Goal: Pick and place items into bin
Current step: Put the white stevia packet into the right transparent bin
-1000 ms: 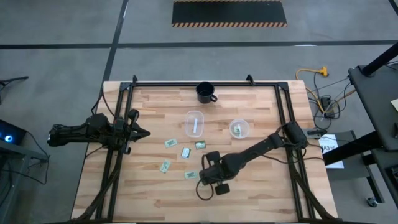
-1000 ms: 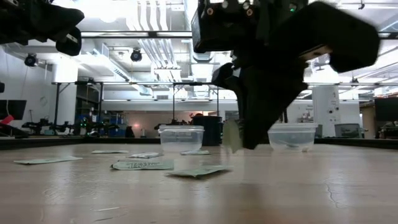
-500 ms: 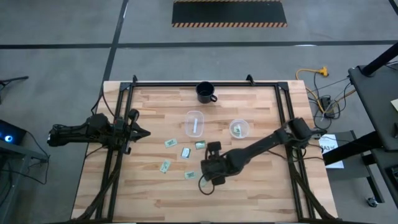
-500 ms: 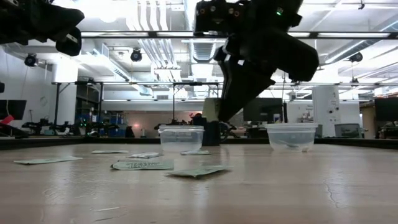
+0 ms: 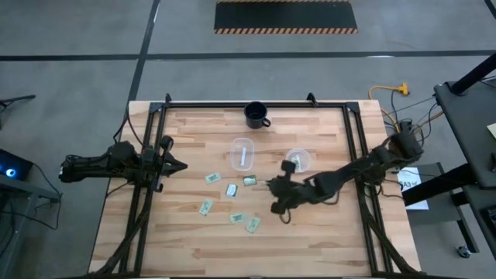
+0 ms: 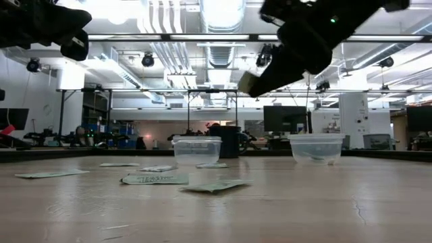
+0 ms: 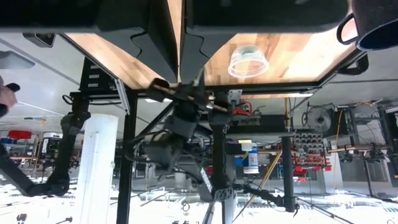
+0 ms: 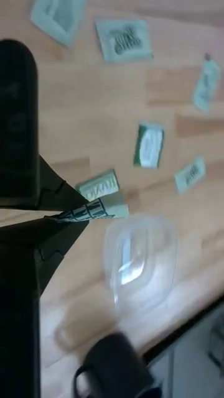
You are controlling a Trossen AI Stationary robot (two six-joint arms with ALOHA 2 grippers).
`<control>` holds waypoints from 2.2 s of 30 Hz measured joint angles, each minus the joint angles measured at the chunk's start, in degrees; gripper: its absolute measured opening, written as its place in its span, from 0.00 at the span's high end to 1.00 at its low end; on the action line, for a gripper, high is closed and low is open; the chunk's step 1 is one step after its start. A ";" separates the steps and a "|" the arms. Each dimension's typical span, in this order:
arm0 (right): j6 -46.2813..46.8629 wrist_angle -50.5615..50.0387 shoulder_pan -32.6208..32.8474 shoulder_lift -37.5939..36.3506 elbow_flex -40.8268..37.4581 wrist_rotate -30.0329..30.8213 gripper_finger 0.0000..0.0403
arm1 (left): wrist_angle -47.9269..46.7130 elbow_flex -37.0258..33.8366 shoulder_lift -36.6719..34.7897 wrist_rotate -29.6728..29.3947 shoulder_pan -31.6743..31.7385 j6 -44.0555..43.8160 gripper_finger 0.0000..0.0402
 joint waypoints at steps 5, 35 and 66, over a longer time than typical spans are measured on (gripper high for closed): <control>2.22 8.76 -0.09 -5.96 -9.25 3.11 0.98 | -0.03 0.01 -0.07 -0.02 0.00 -0.01 1.00; 24.07 10.01 -0.49 -12.63 -26.96 21.76 0.98 | 0.00 0.00 0.00 0.00 0.00 -0.02 1.00; 25.12 6.44 -1.66 -12.34 -28.92 19.60 0.77 | -0.03 0.01 0.00 0.01 -0.02 -0.02 1.00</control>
